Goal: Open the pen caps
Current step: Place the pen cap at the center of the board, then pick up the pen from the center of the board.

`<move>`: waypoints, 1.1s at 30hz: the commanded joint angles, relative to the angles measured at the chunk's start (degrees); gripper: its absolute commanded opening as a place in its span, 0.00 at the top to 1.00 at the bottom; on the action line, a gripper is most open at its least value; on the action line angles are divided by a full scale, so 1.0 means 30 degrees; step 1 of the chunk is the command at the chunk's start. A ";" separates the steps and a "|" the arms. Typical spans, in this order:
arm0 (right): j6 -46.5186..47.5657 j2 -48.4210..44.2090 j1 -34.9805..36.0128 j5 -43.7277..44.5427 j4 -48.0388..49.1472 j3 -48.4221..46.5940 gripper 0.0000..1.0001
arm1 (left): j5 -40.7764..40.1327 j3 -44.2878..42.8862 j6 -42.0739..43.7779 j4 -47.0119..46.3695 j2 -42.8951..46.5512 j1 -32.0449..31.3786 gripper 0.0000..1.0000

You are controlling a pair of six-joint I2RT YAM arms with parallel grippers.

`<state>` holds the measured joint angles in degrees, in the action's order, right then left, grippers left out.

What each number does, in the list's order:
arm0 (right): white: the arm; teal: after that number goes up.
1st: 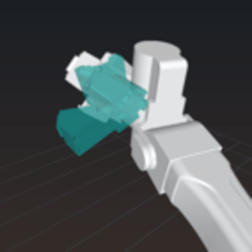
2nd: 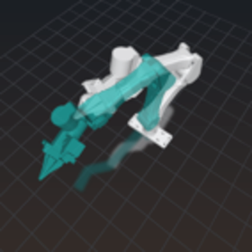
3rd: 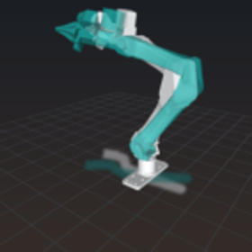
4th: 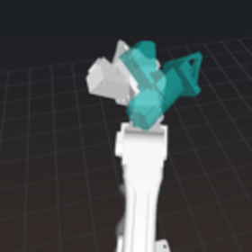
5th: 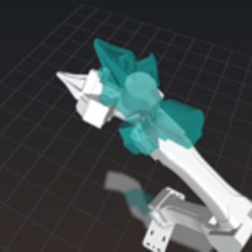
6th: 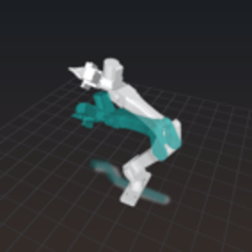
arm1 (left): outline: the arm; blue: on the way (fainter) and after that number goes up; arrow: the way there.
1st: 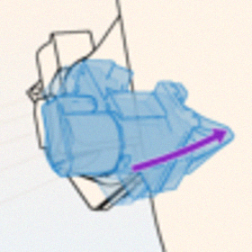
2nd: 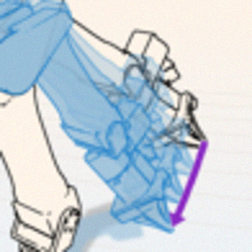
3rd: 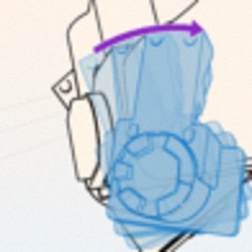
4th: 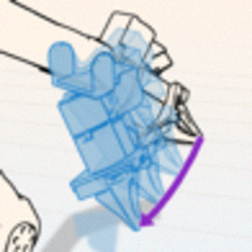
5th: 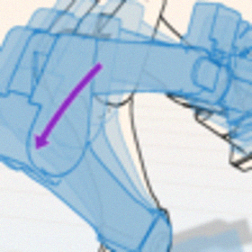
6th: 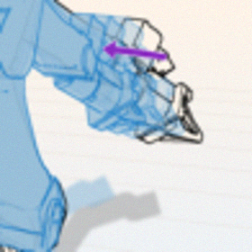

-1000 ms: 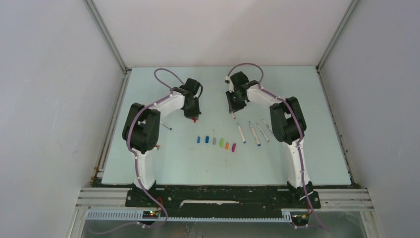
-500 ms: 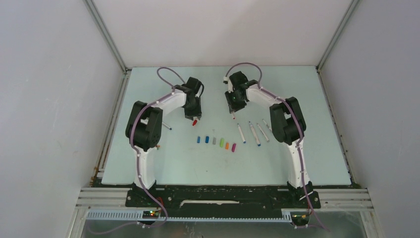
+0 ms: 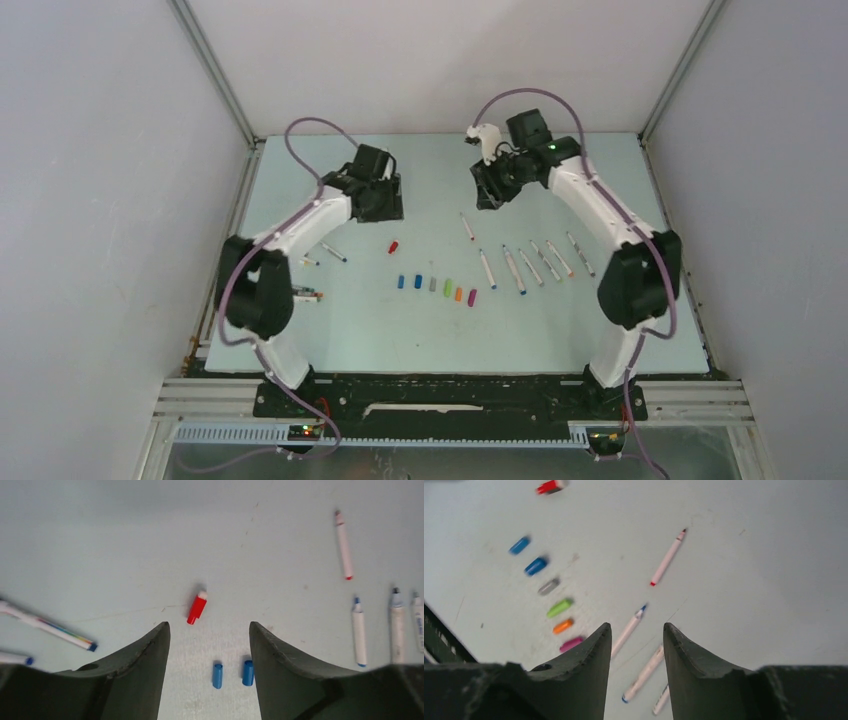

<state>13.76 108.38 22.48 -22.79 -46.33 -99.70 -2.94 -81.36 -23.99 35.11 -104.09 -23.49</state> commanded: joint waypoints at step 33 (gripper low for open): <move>0.5608 -0.9149 -0.6790 -1.2011 0.2229 1.1812 0.50 | -0.4626 0.6208 -0.6169 -0.3811 0.1797 0.4400 0.40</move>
<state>30.59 80.18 2.37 -57.23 -41.19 -63.90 -15.07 -58.08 -41.45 22.39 -97.06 -11.07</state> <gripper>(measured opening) 0.492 0.628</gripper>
